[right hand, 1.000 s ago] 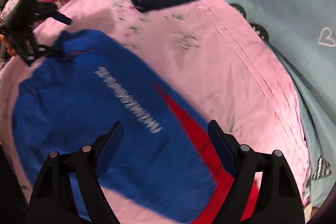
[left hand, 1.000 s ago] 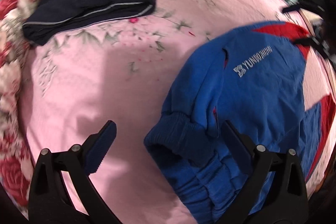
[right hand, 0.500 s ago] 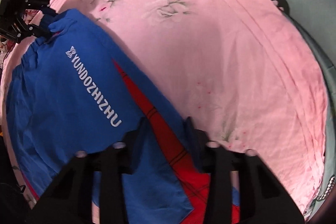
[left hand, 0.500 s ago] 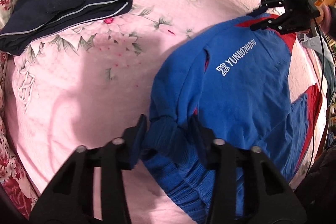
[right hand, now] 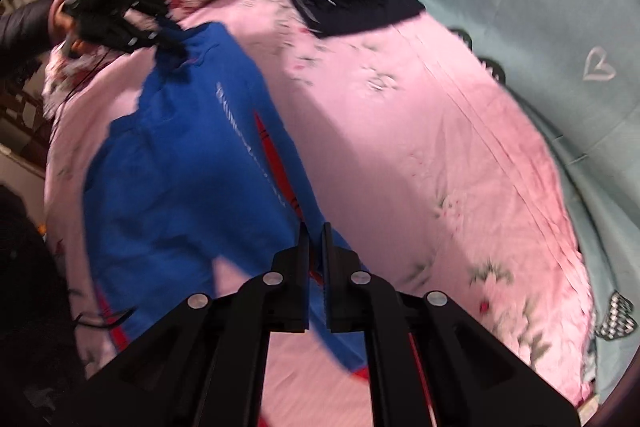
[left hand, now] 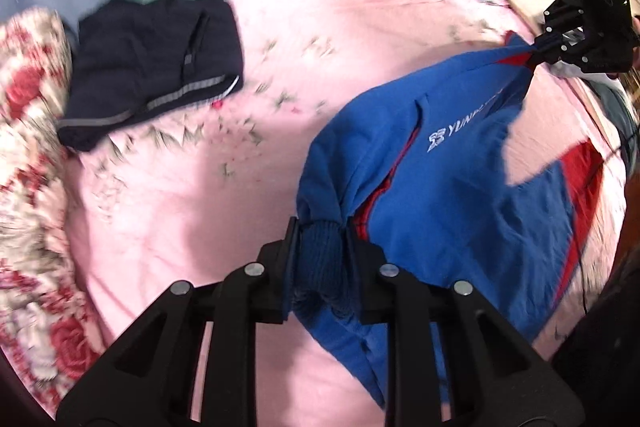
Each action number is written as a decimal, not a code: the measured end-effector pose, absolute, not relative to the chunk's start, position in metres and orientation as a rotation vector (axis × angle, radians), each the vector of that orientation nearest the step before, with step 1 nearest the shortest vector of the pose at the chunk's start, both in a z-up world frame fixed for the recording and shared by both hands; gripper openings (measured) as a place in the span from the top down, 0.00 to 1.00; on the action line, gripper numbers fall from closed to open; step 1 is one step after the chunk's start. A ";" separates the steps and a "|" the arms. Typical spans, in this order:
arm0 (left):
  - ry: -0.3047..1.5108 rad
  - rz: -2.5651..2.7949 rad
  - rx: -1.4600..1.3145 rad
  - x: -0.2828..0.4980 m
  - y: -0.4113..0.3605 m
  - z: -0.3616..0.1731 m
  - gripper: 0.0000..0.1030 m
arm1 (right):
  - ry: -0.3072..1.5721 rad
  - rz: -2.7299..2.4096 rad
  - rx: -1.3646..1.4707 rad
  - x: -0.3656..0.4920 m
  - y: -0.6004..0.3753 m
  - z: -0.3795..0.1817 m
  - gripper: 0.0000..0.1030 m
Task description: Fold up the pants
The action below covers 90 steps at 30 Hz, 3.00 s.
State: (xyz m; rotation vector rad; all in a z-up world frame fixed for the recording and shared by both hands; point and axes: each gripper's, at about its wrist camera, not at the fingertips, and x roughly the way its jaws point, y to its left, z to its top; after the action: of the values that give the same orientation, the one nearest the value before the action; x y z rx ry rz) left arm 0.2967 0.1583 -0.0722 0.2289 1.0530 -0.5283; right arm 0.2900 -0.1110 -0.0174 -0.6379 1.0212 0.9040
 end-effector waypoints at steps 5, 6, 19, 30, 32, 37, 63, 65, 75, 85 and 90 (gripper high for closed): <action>0.984 -0.580 0.318 0.239 0.157 -0.052 0.80 | 1.011 0.933 -0.697 0.197 -0.107 -0.018 0.96; 0.979 -0.590 0.333 0.225 0.161 -0.052 0.80 | 1.020 0.936 -0.709 0.180 -0.105 -0.024 0.95; 1.060 -0.660 0.595 0.122 0.138 -0.129 0.76 | 1.183 0.860 -0.714 0.066 -0.093 -0.133 0.95; 1.018 -0.499 0.746 0.094 0.170 -0.129 0.24 | 1.208 0.625 -0.351 0.062 -0.118 -0.085 0.50; 1.008 -0.447 0.648 0.100 0.183 -0.112 0.24 | 1.174 0.523 -0.222 0.068 -0.138 -0.068 0.50; 0.866 -0.466 0.306 0.119 0.161 -0.065 0.24 | 1.013 0.205 0.058 0.094 -0.177 -0.041 0.50; 1.144 -0.167 0.106 0.164 0.040 -0.155 0.23 | 0.999 -0.174 0.304 0.302 -0.244 -0.126 0.88; 1.149 -0.167 0.107 0.167 0.043 -0.155 0.23 | 0.920 -0.125 0.376 0.281 -0.261 -0.095 0.88; 1.169 -0.154 0.172 0.166 0.036 -0.157 0.22 | 0.639 -0.155 0.627 0.076 -0.399 -0.029 0.88; 1.188 -0.112 0.231 0.168 0.027 -0.157 0.15 | 0.849 -0.226 0.893 0.003 -0.461 -0.165 0.78; 1.190 -0.107 0.262 0.168 0.025 -0.155 0.14 | 0.820 -0.201 0.959 -0.008 -0.472 -0.149 0.71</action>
State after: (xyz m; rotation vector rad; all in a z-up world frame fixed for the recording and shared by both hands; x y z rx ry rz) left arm 0.1683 0.0250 -0.1547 0.2615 1.1904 -0.1068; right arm -0.0084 -0.4717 -0.1493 0.9595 0.8203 -0.2009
